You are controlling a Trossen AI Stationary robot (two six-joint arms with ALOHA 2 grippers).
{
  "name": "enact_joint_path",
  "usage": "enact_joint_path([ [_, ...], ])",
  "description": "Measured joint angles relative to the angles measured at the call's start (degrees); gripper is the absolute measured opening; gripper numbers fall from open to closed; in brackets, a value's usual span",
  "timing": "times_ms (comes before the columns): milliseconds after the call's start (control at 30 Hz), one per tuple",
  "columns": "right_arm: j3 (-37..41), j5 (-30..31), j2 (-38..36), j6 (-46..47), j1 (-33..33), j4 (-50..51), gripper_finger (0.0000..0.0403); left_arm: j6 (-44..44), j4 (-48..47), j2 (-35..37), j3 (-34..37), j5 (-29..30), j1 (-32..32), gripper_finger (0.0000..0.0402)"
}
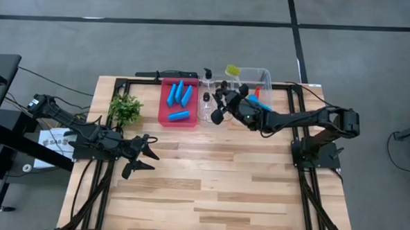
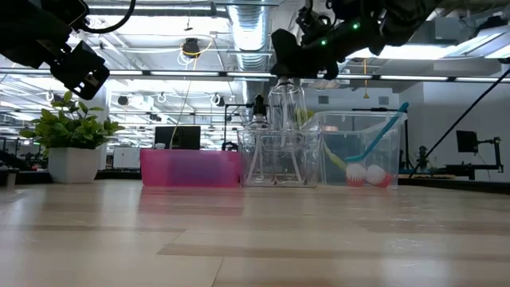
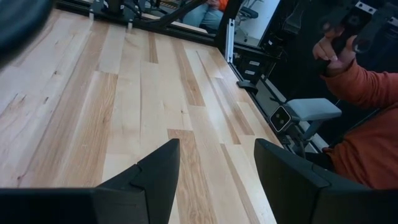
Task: Pick & Place Kitchen Sink Supplies
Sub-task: Put the spray bottle into the transparent bin, then return to Home Position
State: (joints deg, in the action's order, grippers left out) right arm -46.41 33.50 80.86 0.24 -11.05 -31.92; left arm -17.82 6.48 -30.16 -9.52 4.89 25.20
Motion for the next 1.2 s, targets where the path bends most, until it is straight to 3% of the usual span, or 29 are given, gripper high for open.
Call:
enact_joint_path([
  [367, 0.00, 0.16, 1.90, 1.25, 0.00, 1.54, 0.0133, 0.00, 0.00, 0.01, 0.00, 0.00, -0.01, 0.0208],
  [1000, 0.00, -0.50, 1.45, 2.33, 0.86, 6.75, 0.0209, 0.14, 0.00, 0.00, 0.00, 0.00, -0.01, 0.0208],
  [1200, 0.02, -0.48, -3.07, -3.13, 4.23, 6.76, 0.0216, 2.38, 0.46, 0.99, -0.04, 2.89, -0.01, 0.0208],
])
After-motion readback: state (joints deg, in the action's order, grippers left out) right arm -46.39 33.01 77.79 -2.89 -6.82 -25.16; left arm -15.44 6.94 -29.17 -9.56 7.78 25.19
